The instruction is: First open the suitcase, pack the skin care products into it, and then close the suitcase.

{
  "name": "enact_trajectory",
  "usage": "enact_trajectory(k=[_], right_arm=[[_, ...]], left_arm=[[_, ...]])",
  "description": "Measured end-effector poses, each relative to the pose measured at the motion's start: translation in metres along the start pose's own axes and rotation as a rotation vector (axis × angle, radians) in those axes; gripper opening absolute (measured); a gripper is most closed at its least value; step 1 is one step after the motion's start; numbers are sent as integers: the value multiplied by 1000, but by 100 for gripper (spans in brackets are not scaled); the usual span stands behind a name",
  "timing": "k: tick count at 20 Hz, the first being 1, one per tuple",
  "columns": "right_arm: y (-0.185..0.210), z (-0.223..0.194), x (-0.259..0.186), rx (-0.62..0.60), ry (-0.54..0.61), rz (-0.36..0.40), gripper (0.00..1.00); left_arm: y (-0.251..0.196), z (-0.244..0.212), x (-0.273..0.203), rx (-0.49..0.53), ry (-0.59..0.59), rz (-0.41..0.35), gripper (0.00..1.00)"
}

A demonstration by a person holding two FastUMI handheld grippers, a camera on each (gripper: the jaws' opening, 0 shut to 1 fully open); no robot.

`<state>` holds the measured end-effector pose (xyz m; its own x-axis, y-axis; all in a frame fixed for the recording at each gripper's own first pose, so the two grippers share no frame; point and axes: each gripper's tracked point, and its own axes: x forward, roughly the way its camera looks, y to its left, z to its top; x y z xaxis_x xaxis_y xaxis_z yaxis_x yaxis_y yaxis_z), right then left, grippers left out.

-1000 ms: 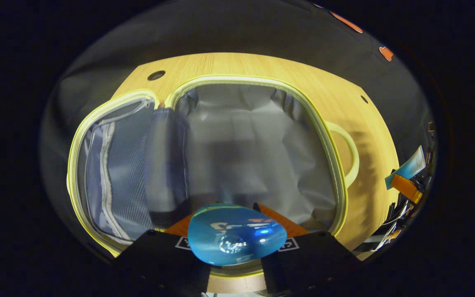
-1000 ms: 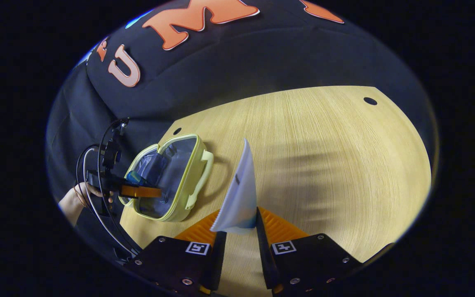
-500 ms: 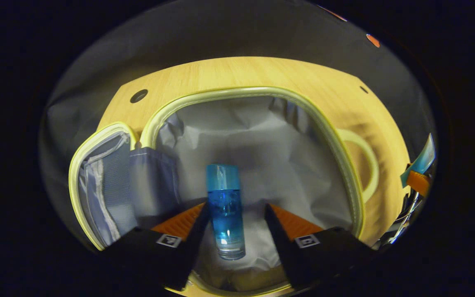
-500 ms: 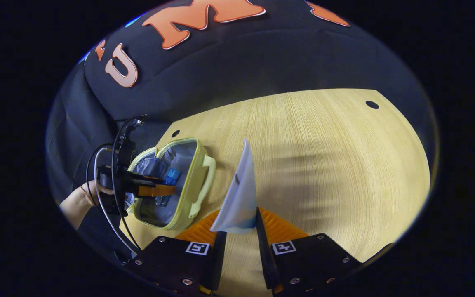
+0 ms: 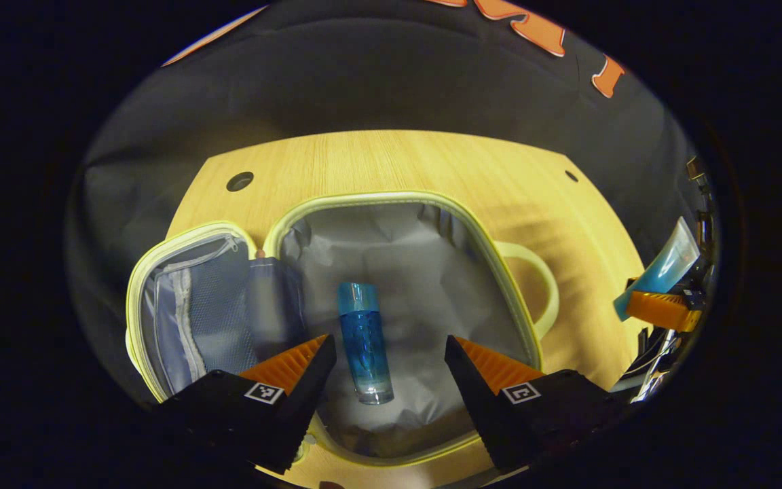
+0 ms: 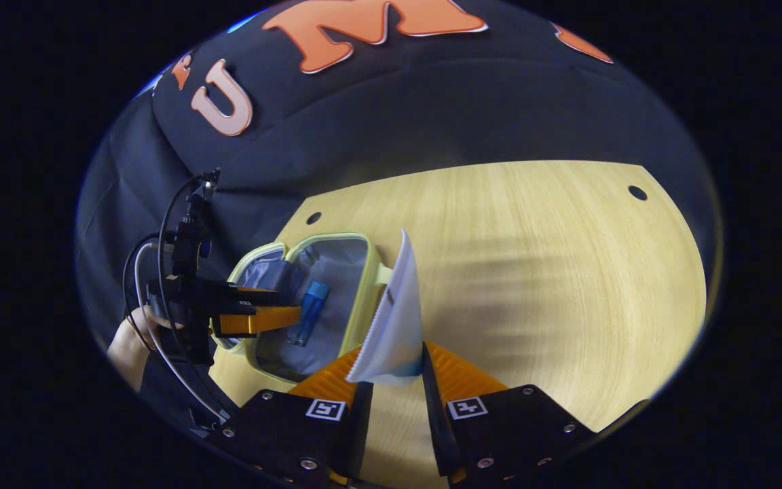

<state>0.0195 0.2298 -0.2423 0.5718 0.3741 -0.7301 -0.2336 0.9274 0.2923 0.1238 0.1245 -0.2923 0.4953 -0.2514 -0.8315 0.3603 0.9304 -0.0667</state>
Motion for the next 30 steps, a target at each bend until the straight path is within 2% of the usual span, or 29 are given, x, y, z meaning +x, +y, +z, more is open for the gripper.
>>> enact_trajectory(k=[4,8,16,22,25,27,28,29,30], right_arm=[[47,6,17,-3,46,27,40],[79,-2,48,-46,118,10,41],[99,-44,108,-27,292,-78,41],[95,-60,127,7,345,-146,41],[102,-57,128,18,333,-139,48],[102,-52,126,15,305,-150,60],[104,-49,125,15,293,-148,71],[106,-46,123,17,283,-142,71],[107,-42,122,18,271,-134,83]], left_arm=[[10,-7,-39,-128,-37,-83,98],[49,-28,-71,-220,-42,-67,98],[114,-70,-100,-254,-22,-23,98],[139,-83,-105,-258,-7,-12,98],[142,-86,-106,-255,-7,-13,98],[143,-87,-108,-257,-8,-13,98],[145,-87,-109,-260,-9,-12,98],[146,-88,-110,-263,-11,-11,98],[148,-89,-111,-269,-12,-8,98]])
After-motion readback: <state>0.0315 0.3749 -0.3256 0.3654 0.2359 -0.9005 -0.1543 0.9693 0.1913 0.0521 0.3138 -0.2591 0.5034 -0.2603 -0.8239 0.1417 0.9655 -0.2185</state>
